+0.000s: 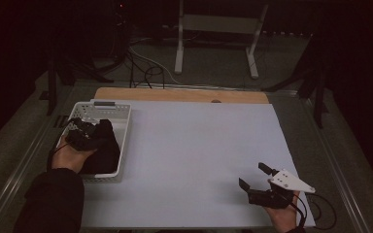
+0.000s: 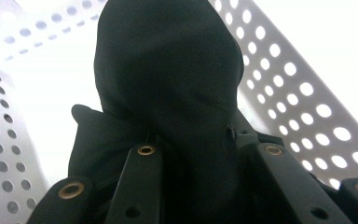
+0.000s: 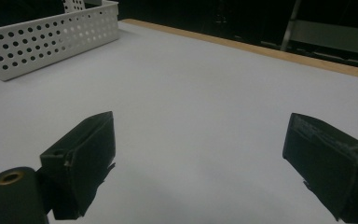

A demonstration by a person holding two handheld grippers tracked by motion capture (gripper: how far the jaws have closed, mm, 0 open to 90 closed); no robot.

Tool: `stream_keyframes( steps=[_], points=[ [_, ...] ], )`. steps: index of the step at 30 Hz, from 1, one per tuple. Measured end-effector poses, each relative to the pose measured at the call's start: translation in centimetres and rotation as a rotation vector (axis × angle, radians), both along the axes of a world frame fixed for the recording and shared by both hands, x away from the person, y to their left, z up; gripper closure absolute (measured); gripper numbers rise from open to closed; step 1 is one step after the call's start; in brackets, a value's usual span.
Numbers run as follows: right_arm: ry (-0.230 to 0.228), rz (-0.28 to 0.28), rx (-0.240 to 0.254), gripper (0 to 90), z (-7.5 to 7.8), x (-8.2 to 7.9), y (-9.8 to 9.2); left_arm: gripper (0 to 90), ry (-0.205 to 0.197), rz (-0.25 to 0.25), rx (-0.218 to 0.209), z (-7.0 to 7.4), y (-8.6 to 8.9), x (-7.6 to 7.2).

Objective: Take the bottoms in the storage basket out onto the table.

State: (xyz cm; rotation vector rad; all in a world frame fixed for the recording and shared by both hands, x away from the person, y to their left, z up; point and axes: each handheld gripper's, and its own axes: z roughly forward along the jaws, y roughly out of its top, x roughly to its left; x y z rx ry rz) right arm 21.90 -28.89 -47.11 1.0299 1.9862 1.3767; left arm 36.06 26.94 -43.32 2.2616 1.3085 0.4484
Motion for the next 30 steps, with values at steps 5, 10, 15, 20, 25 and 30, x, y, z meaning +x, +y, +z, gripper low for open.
stream_keyframes(
  steps=[5,10,15,20,25,30],
  points=[
    [0.001,0.000,-0.002,9.2,0.0,0.0,0.0,73.9,-0.021,-0.014,-0.007,0.5,-0.3,-0.2],
    [0.000,-0.002,-0.004,9.2,0.0,0.0,0.0,74.9,-0.045,-0.015,-0.002,1.1,-0.4,-0.5],
    [0.000,-0.002,-0.004,9.2,0.0,0.0,0.0,77.1,-0.058,-0.017,-0.009,1.5,-0.3,-0.6],
    [-0.001,-0.003,-0.004,9.2,0.0,0.0,0.0,78.3,-0.093,-0.006,-0.023,2.1,-0.2,-0.8],
    [0.000,0.002,-0.003,9.2,-0.1,0.0,0.0,78.3,-0.120,-0.009,-0.038,3.0,-0.2,-1.1],
    [-0.001,-0.003,-0.004,9.2,-0.1,0.1,0.0,78.3,-0.140,-0.018,-0.063,3.7,-0.4,-1.2]
  ],
)
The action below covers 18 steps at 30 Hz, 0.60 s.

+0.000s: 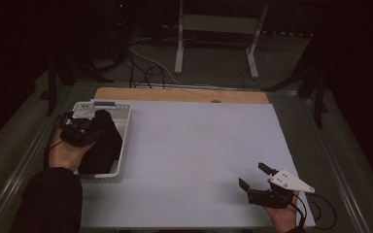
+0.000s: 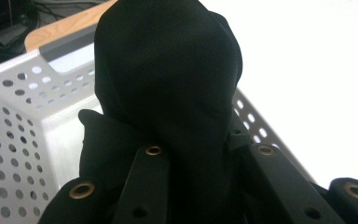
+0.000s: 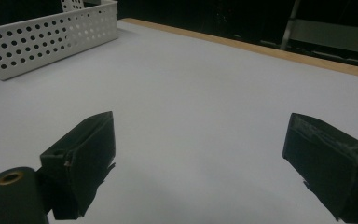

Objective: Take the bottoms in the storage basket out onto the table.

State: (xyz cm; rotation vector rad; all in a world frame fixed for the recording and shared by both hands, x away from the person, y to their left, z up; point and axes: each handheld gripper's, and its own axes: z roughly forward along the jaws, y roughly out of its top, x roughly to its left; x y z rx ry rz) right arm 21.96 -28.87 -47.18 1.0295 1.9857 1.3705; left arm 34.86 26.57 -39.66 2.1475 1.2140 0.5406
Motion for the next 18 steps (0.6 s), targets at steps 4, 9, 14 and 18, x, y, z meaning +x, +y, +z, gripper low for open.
stream_keyframes(
  steps=[4,9,14,18],
  points=[
    [0.001,0.000,-0.002,9.2,0.0,0.0,0.0,78.3,-0.014,-0.005,-0.007,0.5,-0.2,-0.1],
    [0.000,-0.001,-0.001,9.2,0.0,0.0,-0.1,78.3,-0.027,-0.008,-0.024,1.0,-0.3,-0.2],
    [0.001,-0.002,0.001,9.2,0.0,0.0,-0.1,78.3,-0.046,-0.009,-0.053,1.6,-0.4,-0.3],
    [0.001,-0.001,0.001,9.2,0.0,-0.1,0.0,78.3,-0.061,-0.018,-0.074,2.2,-0.6,-0.4]
  ],
)
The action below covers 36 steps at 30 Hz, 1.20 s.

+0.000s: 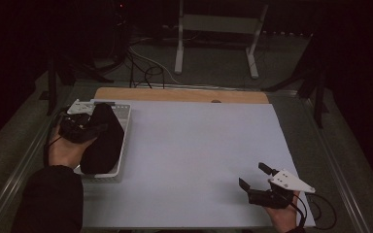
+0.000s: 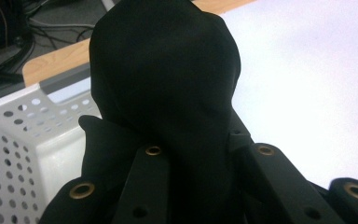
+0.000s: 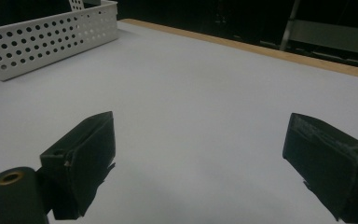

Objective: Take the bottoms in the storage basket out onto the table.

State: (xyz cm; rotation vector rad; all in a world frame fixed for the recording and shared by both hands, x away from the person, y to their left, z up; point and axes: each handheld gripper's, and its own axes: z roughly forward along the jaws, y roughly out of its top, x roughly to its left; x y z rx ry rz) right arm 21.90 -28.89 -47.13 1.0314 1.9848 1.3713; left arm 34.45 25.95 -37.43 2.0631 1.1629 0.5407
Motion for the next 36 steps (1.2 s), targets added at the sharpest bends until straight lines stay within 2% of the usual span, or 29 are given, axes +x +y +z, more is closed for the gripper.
stream_keyframes(
  steps=[11,22,30,36],
  points=[
    [0.000,0.001,-0.002,9.2,0.0,0.0,0.0,78.3,-0.033,-0.016,-0.056,1.4,-0.8,-0.1],
    [0.000,0.002,-0.002,9.2,0.0,0.0,0.0,78.3,-0.047,-0.058,-0.087,2.4,-2.3,0.1],
    [0.000,0.004,-0.002,9.2,0.0,0.0,0.0,78.3,-0.056,-0.092,-0.093,3.1,-3.9,0.2],
    [0.001,0.003,-0.003,9.2,0.0,0.0,0.0,78.3,-0.063,-0.137,-0.100,3.5,-6.1,0.5]
  ],
)
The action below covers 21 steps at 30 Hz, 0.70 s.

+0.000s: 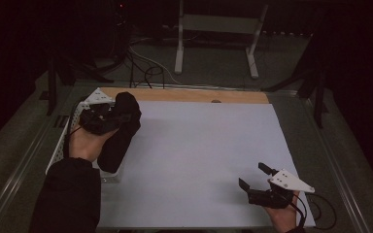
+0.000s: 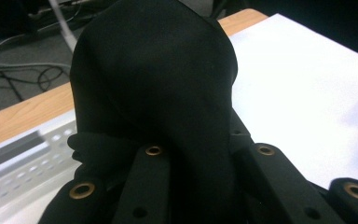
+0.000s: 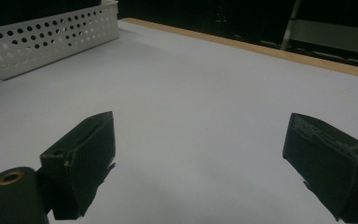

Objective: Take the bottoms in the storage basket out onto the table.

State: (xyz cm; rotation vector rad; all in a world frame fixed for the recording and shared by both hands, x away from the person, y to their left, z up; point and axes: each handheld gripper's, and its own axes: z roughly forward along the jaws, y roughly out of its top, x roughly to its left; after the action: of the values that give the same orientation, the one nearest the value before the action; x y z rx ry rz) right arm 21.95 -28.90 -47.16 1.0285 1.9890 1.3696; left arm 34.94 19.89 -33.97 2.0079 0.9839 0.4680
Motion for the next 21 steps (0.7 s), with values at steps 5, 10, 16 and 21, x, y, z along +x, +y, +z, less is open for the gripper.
stream_keyframes(
  steps=[5,10,16,21],
  points=[
    [-0.001,-0.003,0.002,9.2,0.0,0.0,-0.1,78.3,-0.005,-0.027,0.003,0.2,-1.2,0.2],
    [-0.002,-0.003,0.003,9.2,0.0,0.0,-0.1,78.3,-0.016,-0.058,-0.002,0.7,-2.5,0.1],
    [-0.001,-0.002,0.005,9.2,0.0,0.0,-0.1,78.3,-0.010,-0.096,-0.006,0.5,-4.0,0.3],
    [-0.003,-0.001,0.004,9.2,0.0,0.1,-0.2,78.3,-0.002,-0.114,-0.009,0.1,-4.9,0.5]
  ],
)
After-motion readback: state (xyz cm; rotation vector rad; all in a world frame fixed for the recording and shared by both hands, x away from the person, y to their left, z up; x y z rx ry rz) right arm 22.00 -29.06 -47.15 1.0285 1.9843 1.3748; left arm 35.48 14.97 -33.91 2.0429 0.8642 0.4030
